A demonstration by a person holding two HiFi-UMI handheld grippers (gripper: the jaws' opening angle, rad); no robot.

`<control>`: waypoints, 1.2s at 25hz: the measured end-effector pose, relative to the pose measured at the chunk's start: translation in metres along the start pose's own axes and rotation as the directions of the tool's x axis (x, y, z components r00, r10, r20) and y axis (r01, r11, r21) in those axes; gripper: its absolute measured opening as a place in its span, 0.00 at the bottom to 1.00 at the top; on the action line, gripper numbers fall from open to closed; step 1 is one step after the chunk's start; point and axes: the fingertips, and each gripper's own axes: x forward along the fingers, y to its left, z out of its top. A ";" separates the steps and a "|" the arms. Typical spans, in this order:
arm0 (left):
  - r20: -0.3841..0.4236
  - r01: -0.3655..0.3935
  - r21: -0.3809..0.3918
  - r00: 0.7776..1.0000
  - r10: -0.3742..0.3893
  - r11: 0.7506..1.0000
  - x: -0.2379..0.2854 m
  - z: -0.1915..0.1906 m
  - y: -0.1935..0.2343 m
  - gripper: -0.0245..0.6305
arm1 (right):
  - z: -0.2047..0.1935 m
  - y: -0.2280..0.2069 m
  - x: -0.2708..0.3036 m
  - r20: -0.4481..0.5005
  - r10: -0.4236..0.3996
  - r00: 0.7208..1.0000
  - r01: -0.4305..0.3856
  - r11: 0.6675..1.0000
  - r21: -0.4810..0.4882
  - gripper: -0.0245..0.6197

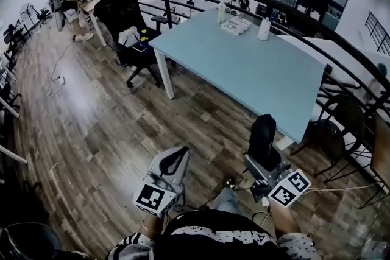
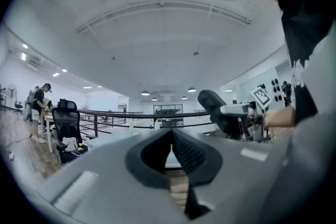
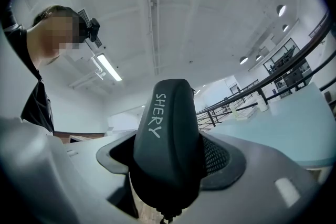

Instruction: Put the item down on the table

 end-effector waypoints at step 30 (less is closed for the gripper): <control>-0.016 -0.357 0.070 0.933 0.359 0.931 0.179 0.025 0.041 0.04 | 0.059 -0.192 0.122 -0.037 0.337 0.941 -0.331 0.937 0.114 0.59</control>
